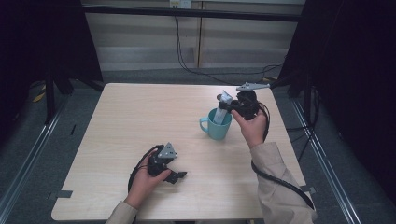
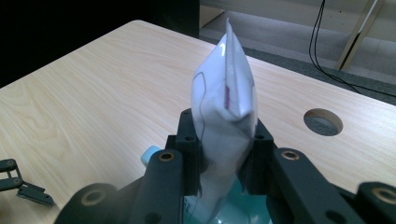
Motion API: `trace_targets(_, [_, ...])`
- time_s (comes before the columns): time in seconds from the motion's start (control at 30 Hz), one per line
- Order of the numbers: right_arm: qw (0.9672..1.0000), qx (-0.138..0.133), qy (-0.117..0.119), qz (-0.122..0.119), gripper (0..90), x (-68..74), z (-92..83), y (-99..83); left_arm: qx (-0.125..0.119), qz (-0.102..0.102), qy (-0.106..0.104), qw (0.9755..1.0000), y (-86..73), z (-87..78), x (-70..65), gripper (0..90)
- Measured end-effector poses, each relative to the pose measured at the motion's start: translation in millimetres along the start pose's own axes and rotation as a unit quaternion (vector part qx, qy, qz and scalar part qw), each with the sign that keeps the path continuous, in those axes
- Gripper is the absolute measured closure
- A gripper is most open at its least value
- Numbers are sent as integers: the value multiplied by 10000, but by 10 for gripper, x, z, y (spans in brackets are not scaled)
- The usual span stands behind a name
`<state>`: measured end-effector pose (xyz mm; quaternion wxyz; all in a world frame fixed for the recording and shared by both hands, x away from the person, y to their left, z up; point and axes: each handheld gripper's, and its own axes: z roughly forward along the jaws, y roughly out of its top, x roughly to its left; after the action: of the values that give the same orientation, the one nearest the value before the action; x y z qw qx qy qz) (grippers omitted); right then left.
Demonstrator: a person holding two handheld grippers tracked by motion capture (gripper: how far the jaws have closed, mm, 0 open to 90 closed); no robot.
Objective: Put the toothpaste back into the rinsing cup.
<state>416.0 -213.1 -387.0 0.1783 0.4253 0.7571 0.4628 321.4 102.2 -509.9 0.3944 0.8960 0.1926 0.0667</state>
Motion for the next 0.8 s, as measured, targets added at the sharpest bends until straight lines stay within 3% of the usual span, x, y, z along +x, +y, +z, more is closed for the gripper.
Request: trace_targets(0.8, [9999,43,47,116,725,-34,34,-62,12,4,-4,10000,0,-1,0,142])
